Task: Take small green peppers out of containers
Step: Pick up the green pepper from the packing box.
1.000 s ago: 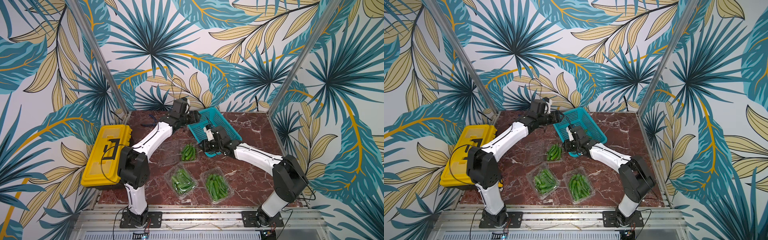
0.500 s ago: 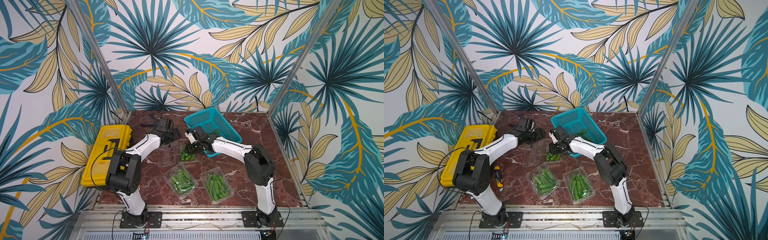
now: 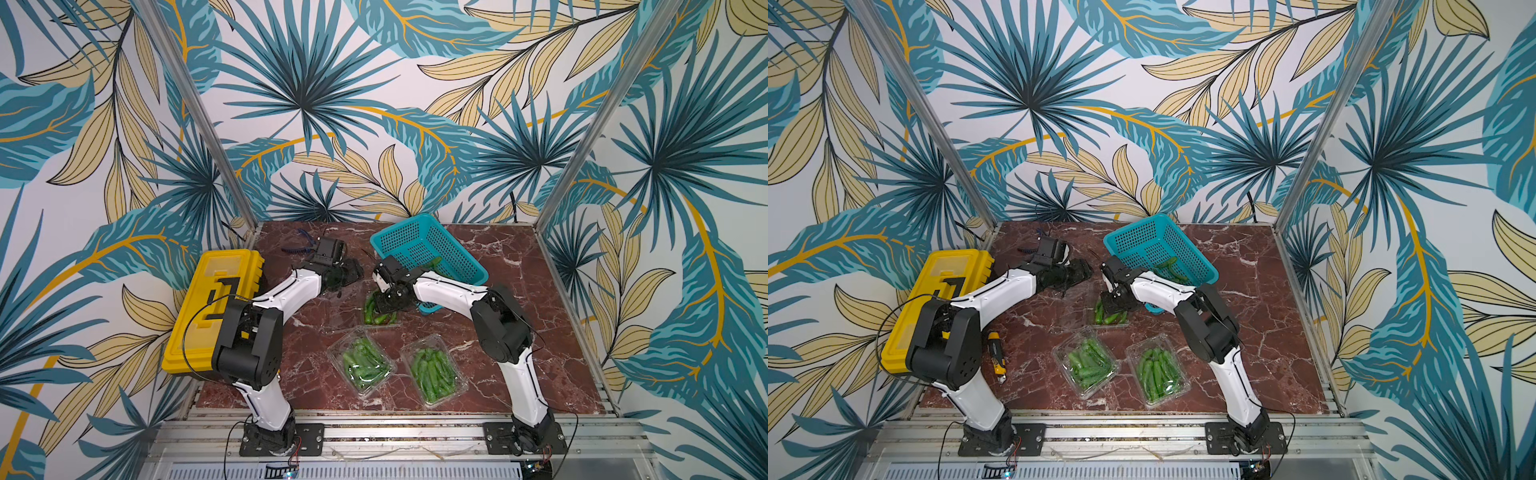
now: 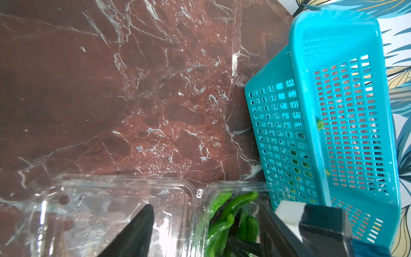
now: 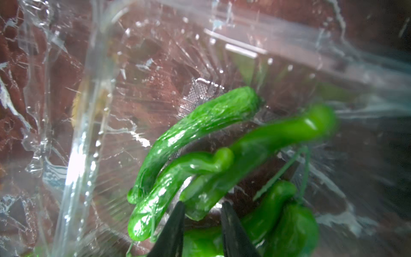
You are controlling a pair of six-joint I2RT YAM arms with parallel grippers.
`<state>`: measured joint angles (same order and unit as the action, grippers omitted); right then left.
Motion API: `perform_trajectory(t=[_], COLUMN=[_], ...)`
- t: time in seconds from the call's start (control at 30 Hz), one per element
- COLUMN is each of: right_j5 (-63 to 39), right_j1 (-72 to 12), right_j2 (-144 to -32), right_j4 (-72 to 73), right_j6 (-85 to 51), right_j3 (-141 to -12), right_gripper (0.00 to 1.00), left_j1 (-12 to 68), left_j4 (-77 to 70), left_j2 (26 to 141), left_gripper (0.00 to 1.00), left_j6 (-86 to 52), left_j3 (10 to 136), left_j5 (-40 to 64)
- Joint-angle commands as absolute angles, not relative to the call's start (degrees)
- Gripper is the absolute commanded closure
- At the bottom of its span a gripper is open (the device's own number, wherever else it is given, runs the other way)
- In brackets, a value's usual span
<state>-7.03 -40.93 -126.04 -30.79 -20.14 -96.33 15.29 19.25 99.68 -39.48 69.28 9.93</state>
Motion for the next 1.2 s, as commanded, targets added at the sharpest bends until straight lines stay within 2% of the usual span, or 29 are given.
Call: perform_trajectory(t=[0.0, 0.4, 0.47, 0.57, 0.67, 0.77, 1.03, 1.17], right_j5=[-4.50, -0.97, -0.70, -0.70, -0.69, -0.79, -3.67, -4.57], right_j1=[-41.23, -42.10, -42.10, -42.19, -42.19, -42.19, -42.19, -42.11], right_j2=[-128.52, -132.54, -132.41, -131.47, -129.26, -125.44, -112.20, -108.41], right_j4=[-33.00, -35.41, -35.59, -34.52, -31.74, -27.12, -9.34, -6.28], right_j6=[-20.91, -21.45, -21.53, -21.51, -21.62, -21.81, -20.93, -20.83], right_j3=[-97.54, -101.38, -101.26, -100.33, -98.06, -94.24, -81.67, -79.50], right_gripper=[0.69, 0.68, 0.70, 0.79, 0.87, 0.90, 0.91, 0.91], left_j1=[15.84, 17.66, 17.67, 17.65, 17.82, 18.01, 18.14, 18.18], left_j4=[18.61, 18.67, 18.72, 18.65, 18.72, 18.71, 19.09, 20.83], left_j2=[100.61, 102.04, 102.13, 102.22, 102.64, 103.00, 102.15, 101.11], left_gripper=[0.25, 0.25, 0.25, 0.25, 0.25, 0.25, 0.17, 0.12], left_j6=[-39.73, -40.04, -39.99, -40.15, -40.31, -40.43, -36.27, -33.14], left_j3=[67.93, 68.77, 68.90, 69.13, 69.41, 69.72, 70.38, 70.95], left_j5=[10.55, 10.67, 10.69, 10.65, 10.89, 11.35, 11.26, 9.99])
